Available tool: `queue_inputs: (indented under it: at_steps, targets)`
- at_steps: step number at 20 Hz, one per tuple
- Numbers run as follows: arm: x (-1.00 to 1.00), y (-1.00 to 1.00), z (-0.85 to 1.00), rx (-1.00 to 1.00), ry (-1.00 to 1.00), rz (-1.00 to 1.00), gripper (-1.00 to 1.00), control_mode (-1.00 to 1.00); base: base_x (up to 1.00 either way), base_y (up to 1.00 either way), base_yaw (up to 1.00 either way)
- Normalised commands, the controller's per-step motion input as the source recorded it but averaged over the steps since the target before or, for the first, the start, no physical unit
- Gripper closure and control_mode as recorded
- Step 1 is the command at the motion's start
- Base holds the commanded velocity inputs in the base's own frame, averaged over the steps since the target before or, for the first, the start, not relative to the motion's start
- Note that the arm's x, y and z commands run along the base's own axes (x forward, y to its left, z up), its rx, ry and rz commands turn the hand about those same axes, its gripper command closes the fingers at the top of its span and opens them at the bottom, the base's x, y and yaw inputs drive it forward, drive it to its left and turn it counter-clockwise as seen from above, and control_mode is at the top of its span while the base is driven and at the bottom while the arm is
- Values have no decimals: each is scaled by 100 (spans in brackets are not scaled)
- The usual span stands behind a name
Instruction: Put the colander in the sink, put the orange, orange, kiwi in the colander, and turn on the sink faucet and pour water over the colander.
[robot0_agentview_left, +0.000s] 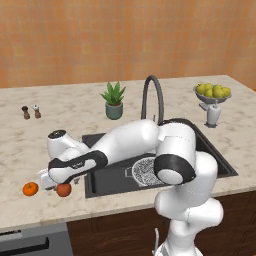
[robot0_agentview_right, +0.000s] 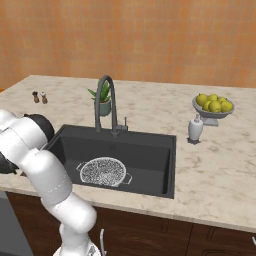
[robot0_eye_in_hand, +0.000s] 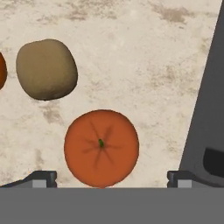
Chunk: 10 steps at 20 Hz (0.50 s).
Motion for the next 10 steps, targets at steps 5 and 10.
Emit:
queue_inputs:
  at_steps: [5,10]
  targets:
    - [8,0,-20,0,0,0,-100,-100,0,0,0]
    - [1,0,-14,0,0,0,-100,-100,0,0,0]
